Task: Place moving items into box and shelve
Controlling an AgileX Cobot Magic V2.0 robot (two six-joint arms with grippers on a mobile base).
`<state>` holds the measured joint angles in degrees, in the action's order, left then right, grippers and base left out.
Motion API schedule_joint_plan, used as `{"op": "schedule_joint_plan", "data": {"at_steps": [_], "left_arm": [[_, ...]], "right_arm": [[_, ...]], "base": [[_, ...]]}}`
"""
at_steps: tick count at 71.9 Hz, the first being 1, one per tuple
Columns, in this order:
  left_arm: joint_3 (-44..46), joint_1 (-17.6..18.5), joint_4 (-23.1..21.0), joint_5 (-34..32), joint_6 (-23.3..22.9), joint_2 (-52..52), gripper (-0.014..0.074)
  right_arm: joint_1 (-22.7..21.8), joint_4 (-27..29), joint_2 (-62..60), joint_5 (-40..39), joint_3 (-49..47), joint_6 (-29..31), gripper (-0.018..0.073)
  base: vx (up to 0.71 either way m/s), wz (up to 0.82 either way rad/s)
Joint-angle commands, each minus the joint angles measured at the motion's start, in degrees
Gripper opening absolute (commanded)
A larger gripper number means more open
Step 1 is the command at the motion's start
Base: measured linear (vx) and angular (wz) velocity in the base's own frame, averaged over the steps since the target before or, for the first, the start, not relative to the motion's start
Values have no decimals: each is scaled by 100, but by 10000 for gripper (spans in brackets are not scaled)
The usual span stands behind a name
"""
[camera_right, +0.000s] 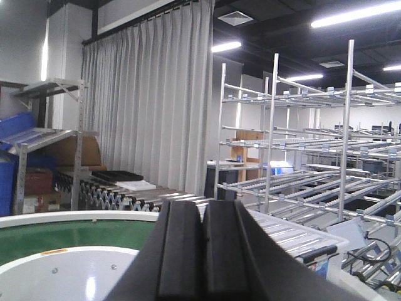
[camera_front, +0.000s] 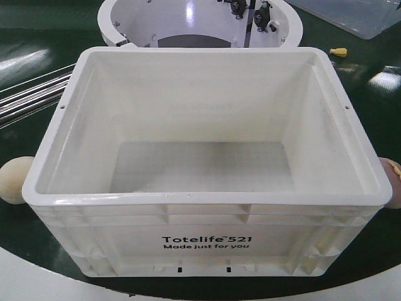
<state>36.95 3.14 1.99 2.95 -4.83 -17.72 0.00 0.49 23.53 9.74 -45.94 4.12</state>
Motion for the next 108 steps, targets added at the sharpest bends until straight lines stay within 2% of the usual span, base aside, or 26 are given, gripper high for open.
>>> {"op": "schedule_joint_plan", "data": {"at_steps": [1, 13, 37, 48, 54, 59, 65, 68, 72, 78, 93, 101, 108], "left_arm": [[447, -11, 254, -499, -10, -577, -6], [622, -11, 387, -817, -10, -1341, -6], [622, -11, 386, -714, 3, -2379, 1], [622, -173, 378, -700, 636, -2737, 3], [622, -392, 347, -717, 585, -2820, 3], [622, -647, 323, -677, 372, -2820, 3], [622, -951, 329, -506, 151, -2820, 3], [622, -1079, 329, -351, 119, -2820, 3], [622, -1181, 340, -177, 132, -2820, 3], [622, -1327, 404, 66, 150, -2820, 3], [622, -1355, 316, 247, 79, -2847, 15], [622, -1355, 316, 764, 54, -3012, 58], [622, -1355, 316, 1098, -108, -3218, 133]], "right_arm": [[-11, -49, 564, -393, -453, 227, -4], [-11, -49, 1465, -406, -708, 511, -4], [-11, -49, 2518, -395, -708, 551, -4], [-11, -402, 2849, -395, -708, 899, -4], [-38, -402, 2884, -395, -708, 690, -4], [-282, -339, 2884, -385, -708, 92, -4], [-964, -368, 2884, -293, -708, -608, -4], [-1413, -467, 2895, -189, -708, -625, -4], [-1783, -519, 2897, 52, -694, -640, -4], [-2093, -528, 2902, 400, -694, -626, -4], [-1864, -486, 3182, 915, -694, -559, 10], [-1644, -486, 3477, 1349, -694, -164, 71], [-1479, -473, 3716, 1457, -694, 101, 158]], "base": [[0, 0], [0, 0], [0, 0], [0, 0], [0, 0], [0, 0], [0, 0], [0, 0], [0, 0], [0, 0], [0, 0], [0, 0], [0, 0]]}}
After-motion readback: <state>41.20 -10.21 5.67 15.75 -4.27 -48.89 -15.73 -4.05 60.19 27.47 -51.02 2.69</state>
